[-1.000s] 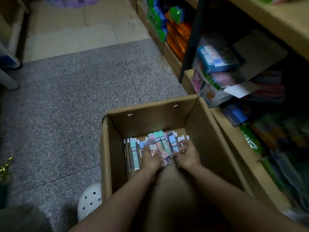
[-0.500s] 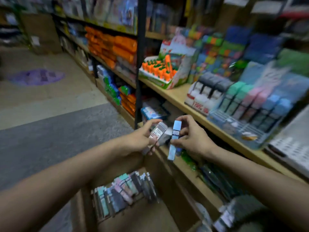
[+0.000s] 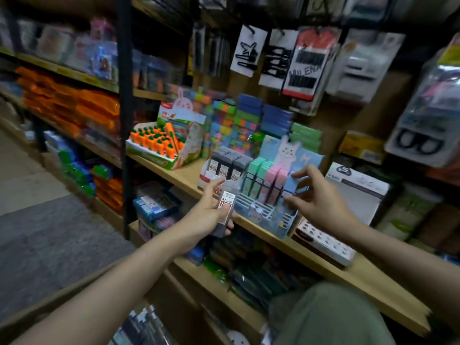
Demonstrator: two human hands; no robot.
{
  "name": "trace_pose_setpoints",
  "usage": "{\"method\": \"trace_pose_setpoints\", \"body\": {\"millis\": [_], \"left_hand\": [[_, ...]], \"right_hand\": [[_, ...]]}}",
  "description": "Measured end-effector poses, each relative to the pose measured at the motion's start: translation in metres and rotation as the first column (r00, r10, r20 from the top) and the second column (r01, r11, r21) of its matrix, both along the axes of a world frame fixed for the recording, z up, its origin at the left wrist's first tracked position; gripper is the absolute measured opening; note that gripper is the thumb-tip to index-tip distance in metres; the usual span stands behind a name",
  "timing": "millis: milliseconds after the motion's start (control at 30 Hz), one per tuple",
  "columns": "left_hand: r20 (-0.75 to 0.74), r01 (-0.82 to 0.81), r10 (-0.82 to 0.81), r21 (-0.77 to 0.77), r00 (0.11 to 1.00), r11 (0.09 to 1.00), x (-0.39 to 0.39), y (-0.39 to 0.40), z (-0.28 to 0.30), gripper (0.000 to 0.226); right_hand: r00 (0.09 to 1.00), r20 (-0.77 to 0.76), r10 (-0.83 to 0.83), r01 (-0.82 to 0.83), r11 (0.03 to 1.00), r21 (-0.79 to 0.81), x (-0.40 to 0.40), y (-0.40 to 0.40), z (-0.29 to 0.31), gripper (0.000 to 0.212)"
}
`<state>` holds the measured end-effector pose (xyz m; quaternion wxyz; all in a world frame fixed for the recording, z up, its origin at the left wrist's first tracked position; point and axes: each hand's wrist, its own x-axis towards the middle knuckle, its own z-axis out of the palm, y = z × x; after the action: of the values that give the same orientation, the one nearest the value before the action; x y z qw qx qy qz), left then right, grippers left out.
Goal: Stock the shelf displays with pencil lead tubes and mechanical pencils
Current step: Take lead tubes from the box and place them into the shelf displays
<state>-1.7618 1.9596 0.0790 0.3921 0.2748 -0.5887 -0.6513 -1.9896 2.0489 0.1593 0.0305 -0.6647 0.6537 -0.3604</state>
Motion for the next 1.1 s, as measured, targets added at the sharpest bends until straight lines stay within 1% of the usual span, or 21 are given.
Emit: {"method": "trace_pose_setpoints", "body": {"millis": [200, 333, 467, 600, 733, 867, 933, 1100], "left_hand": [[0.019, -0.047, 0.047, -0.014, 0.999, 0.999, -0.022, -0.008, 0.001, 0.024], [0.012, -0.083, 0.083, 0.019, 0.996, 0.996, -0.028, -0.015, -0.008, 0.016], [0.035, -0.075, 0.074, 0.026, 0.997, 0.997, -0.031, -0.017, -0.014, 0.016], [0.033, -0.048, 0.046, 0.044, 0.998, 0.998, -0.032, -0.018, -0.016, 0.016], [0.025, -0.050, 0.049, 0.046, 0.999, 0.998, -0.035, -0.019, -0.019, 0.017], [0.025, -0.045, 0.044, 0.058, 0.999, 0.997, -0.037, -0.019, -0.022, 0.021], [0.040, -0.043, 0.042, 0.039, 0.998, 0.998, -0.035, -0.019, -0.023, 0.024], [0.076, -0.079, 0.080, -0.016, 0.994, 0.997, -0.035, -0.017, -0.024, 0.023]], "right_hand": [[0.978, -0.159, -0.139, 0.117, 0.983, -0.140, -0.024, -0.011, 0.015, 0.041], [0.973, -0.175, -0.153, 0.125, 0.979, -0.159, -0.030, -0.020, -0.002, 0.036], [0.973, -0.134, -0.187, 0.159, 0.967, -0.199, -0.033, -0.029, -0.018, 0.033], [0.976, -0.104, -0.190, 0.167, 0.966, -0.199, -0.035, -0.034, -0.023, 0.035], [0.974, -0.115, -0.195, 0.171, 0.967, -0.190, -0.032, -0.040, -0.028, 0.035], [0.972, -0.110, -0.207, 0.184, 0.964, -0.194, -0.028, -0.050, -0.034, 0.034], [0.971, -0.119, -0.210, 0.183, 0.961, -0.206, -0.026, -0.054, -0.035, 0.035], [0.964, -0.133, -0.232, 0.205, 0.960, -0.190, -0.022, -0.059, -0.042, 0.032]]}}
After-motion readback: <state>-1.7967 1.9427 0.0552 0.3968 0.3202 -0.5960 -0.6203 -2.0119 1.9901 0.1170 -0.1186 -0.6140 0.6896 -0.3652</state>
